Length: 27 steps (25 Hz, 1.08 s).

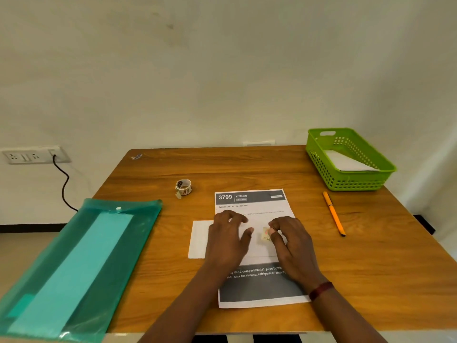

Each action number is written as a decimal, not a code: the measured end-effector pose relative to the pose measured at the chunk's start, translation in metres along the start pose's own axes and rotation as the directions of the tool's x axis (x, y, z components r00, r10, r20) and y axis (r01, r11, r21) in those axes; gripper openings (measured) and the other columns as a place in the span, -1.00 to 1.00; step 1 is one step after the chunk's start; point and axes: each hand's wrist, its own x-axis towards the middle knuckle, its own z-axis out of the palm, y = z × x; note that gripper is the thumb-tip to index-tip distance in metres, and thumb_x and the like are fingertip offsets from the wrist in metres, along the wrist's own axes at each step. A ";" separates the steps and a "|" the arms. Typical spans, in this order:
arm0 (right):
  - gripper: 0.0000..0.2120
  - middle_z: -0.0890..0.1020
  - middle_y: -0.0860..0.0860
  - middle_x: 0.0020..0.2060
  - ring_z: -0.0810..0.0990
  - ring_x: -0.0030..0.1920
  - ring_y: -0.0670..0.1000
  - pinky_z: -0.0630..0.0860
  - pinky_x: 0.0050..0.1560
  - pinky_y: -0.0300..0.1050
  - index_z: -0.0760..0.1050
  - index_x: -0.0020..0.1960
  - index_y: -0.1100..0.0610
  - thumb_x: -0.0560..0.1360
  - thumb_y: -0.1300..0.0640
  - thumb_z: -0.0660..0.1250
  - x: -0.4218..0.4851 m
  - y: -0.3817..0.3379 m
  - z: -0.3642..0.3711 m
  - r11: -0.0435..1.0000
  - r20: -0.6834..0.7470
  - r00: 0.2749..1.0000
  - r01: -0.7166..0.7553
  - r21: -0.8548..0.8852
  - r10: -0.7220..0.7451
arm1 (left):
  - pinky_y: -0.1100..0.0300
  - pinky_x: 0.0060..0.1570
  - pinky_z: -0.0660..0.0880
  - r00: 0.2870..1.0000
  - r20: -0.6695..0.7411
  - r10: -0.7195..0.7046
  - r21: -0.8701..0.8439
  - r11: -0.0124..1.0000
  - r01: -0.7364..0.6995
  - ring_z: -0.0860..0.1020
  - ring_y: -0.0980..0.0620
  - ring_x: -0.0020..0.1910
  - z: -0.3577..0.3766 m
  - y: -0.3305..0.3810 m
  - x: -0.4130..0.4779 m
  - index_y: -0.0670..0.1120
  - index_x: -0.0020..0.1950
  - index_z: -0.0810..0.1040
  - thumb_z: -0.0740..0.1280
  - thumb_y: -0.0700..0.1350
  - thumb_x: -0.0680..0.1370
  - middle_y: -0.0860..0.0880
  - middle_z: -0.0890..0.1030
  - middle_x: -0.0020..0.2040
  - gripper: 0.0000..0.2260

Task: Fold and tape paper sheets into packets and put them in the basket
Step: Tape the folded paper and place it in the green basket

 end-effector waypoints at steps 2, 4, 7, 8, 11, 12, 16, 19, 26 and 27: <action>-0.88 0.59 -0.09 -0.09 0.52 -0.03 -0.09 0.50 -0.07 -0.15 0.54 -0.05 0.07 0.53 0.08 0.24 0.001 0.001 0.000 0.998 -0.076 0.996 -0.040 0.058 0.044 | 0.14 0.21 0.44 0.997 0.037 0.068 0.002 0.998 -0.068 0.44 0.01 0.25 0.012 0.017 -0.004 0.01 0.21 0.54 0.33 0.02 0.57 0.01 0.52 0.25 -0.76; -0.79 0.61 -0.07 -0.05 0.56 -0.02 -0.05 0.54 -0.07 -0.14 0.57 -0.01 0.13 0.53 0.06 0.22 0.002 0.004 -0.003 0.993 -0.171 0.982 -0.059 0.099 0.075 | 0.16 0.15 0.48 0.992 0.069 0.109 -0.012 0.994 -0.109 0.52 0.00 0.19 0.020 0.032 -0.006 -0.03 0.19 0.57 0.36 -0.03 0.56 0.00 0.58 0.21 -0.77; -0.82 0.64 -0.02 -0.04 0.60 -0.02 -0.03 0.55 -0.08 -0.18 0.59 0.03 0.15 0.54 0.10 0.27 0.008 0.007 -0.013 0.976 -0.267 0.947 -0.137 0.167 0.179 | 0.14 0.06 0.55 0.978 0.036 0.206 0.046 0.977 -0.208 0.62 -0.01 0.05 0.031 0.046 -0.007 -0.06 0.09 0.63 0.44 -0.06 0.50 -0.02 0.66 0.08 -0.81; -0.87 0.64 0.00 -0.05 0.60 -0.03 0.00 0.55 -0.09 -0.16 0.58 0.02 0.14 0.55 0.13 0.30 0.012 0.011 -0.018 0.967 -0.275 0.933 -0.188 0.174 0.231 | 0.12 0.07 0.55 0.968 0.033 0.250 0.077 0.965 -0.252 0.62 -0.02 0.04 0.034 0.049 -0.005 -0.06 0.08 0.64 0.45 -0.07 0.49 -0.03 0.67 0.07 -0.81; -0.94 0.64 0.01 -0.05 0.58 -0.02 0.05 0.55 -0.01 -0.04 0.57 0.00 0.09 0.55 0.17 0.33 0.027 0.037 -0.037 0.934 -0.162 0.921 -0.341 0.105 0.354 | 0.06 0.20 0.50 0.949 0.098 0.300 0.063 0.950 -0.307 0.58 -0.05 0.13 0.040 0.060 0.001 -0.09 0.16 0.61 0.38 -0.06 0.54 -0.06 0.64 0.14 -0.78; -0.95 0.63 0.01 -0.01 0.57 0.02 0.03 0.53 0.04 -0.04 0.56 -0.02 0.08 0.55 0.17 0.33 0.031 0.044 -0.043 0.925 -0.083 0.923 -0.368 0.088 0.375 | 0.06 0.22 0.47 0.951 0.124 0.284 0.037 0.956 -0.290 0.56 -0.06 0.17 0.041 0.063 0.002 -0.09 0.20 0.58 0.35 -0.05 0.56 -0.06 0.61 0.19 -0.75; -0.91 0.55 -0.02 0.22 0.43 0.20 -0.08 0.32 0.20 -0.18 0.54 -0.11 0.04 0.52 0.21 0.34 0.039 0.058 -0.054 0.917 0.172 0.907 -0.397 0.047 0.384 | 0.14 0.31 0.36 0.947 0.213 0.239 -0.006 0.970 -0.244 0.44 0.00 0.29 0.050 0.061 -0.002 -0.04 0.35 0.44 0.22 0.03 0.63 -0.03 0.48 0.35 -0.68; -0.99 0.54 -0.02 0.28 0.37 0.35 -0.01 0.24 0.32 -0.13 0.59 -0.09 0.02 0.50 0.11 0.39 0.042 0.070 -0.046 0.937 0.214 0.912 -0.343 -0.063 0.348 | 0.10 0.37 0.30 0.944 0.225 0.243 0.035 0.966 -0.257 0.40 -0.01 0.34 0.054 0.058 0.000 -0.01 0.42 0.36 0.17 0.05 0.64 -0.02 0.42 0.40 -0.64; -0.92 0.53 -0.01 0.29 0.42 0.32 0.01 0.34 0.27 -0.12 0.62 -0.04 0.06 0.50 0.06 0.40 0.035 0.080 -0.041 0.958 0.242 0.932 -0.233 -0.168 0.269 | 0.04 0.41 0.27 0.946 0.232 0.225 0.092 0.964 -0.251 0.37 -0.05 0.41 0.061 0.055 -0.002 -0.01 0.45 0.37 0.15 0.05 0.63 -0.05 0.40 0.45 -0.60; -0.90 0.53 0.01 0.29 0.43 0.32 0.02 0.34 0.27 -0.12 0.62 -0.02 0.06 0.51 0.07 0.40 0.035 0.080 -0.042 0.956 0.241 0.933 -0.225 -0.186 0.266 | 0.02 0.40 0.28 0.945 0.232 0.233 0.120 0.957 -0.265 0.37 -0.07 0.41 0.061 0.055 -0.002 -0.01 0.44 0.40 0.15 0.05 0.63 -0.05 0.41 0.45 -0.61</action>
